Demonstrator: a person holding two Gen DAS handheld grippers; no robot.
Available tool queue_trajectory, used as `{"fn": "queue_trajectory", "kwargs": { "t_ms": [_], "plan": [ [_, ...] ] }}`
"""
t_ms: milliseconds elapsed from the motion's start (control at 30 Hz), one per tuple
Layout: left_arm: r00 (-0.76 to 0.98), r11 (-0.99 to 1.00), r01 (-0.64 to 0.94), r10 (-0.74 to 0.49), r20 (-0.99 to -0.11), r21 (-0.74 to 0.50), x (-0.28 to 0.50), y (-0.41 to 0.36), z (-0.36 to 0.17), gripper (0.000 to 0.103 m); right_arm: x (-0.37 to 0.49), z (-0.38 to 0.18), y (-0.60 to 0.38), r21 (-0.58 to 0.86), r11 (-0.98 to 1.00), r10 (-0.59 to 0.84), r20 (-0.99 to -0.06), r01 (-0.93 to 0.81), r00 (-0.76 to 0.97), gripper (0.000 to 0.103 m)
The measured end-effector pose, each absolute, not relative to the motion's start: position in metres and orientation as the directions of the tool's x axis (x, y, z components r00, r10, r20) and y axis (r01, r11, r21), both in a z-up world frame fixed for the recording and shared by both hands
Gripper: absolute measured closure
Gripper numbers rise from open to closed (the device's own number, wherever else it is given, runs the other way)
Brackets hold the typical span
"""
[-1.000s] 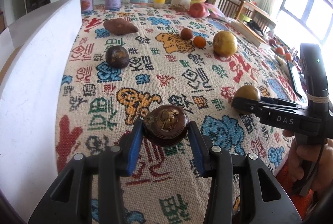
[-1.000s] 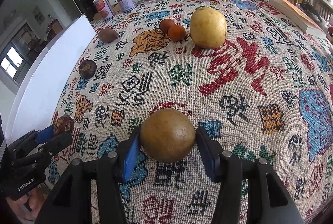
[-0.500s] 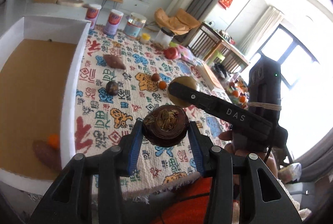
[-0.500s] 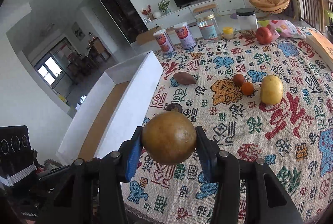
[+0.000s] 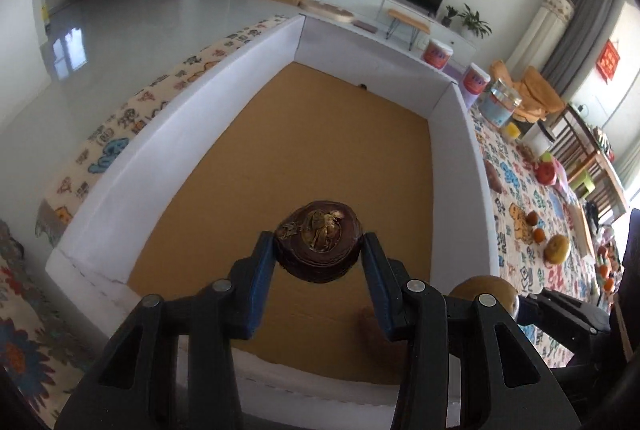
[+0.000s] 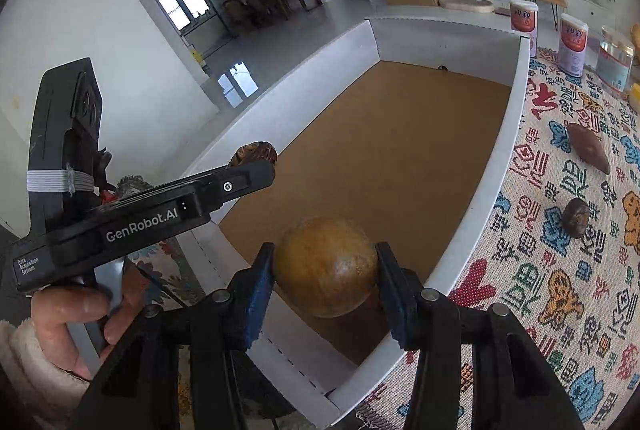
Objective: Organize fruits
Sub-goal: 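Carry both fruits into the white box and open both tools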
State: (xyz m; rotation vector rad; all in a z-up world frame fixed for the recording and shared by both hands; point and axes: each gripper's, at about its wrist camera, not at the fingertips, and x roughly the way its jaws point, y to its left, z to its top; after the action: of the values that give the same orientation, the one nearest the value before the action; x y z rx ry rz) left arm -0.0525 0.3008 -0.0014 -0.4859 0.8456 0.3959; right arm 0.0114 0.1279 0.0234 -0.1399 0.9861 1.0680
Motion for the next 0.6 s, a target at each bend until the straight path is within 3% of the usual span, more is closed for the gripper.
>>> {"fn": "queue_trajectory", "kwargs": {
  "t_ms": [67, 133, 167, 200, 400, 500, 600],
  "plan": [
    [0.577, 0.815, -0.533, 0.155, -0.802, -0.226, -0.052, 0.301, -0.008, 0.054, 0.008, 0.018, 0.137, 0.310, 0.517, 0.650, -0.749, -0.798, 0.130, 0.053],
    [0.586, 0.816, -0.532, 0.160, -0.794, -0.228, -0.052, 0.296, -0.007, 0.036, 0.005, 0.018, 0.139, 0.291, 0.515, 0.647, -0.748, -0.806, 0.143, 0.048],
    [0.596, 0.816, -0.532, 0.169, -0.785, -0.228, -0.053, 0.293, -0.004, 0.019, 0.004, 0.020, 0.135, 0.290, 0.515, 0.656, -0.740, -0.807, 0.153, 0.045],
    [0.611, 0.818, -0.527, 0.177, -0.771, -0.230, -0.052, 0.289, 0.000, 0.012, 0.004, 0.024, 0.128, 0.293, 0.517, 0.668, -0.726, -0.804, 0.165, 0.038],
    [0.703, 0.885, -0.401, 0.130, -0.700, -0.238, -0.030, 0.236, 0.030, 0.011, 0.022, 0.051, 0.040, 0.255, 0.629, 0.680, -0.639, -0.734, 0.361, 0.010],
    [0.737, 0.932, -0.276, 0.048, -0.674, -0.235, -0.016, 0.188, 0.041, 0.010, 0.039, 0.041, -0.031, 0.238, 0.737, 0.618, -0.617, -0.633, 0.488, 0.003],
    [0.727, 0.966, -0.112, -0.081, -0.682, -0.234, -0.002, 0.127, 0.044, 0.007, 0.075, 0.005, -0.105, 0.293, 0.840, 0.521, -0.672, -0.457, 0.526, 0.002]
  ]
}}
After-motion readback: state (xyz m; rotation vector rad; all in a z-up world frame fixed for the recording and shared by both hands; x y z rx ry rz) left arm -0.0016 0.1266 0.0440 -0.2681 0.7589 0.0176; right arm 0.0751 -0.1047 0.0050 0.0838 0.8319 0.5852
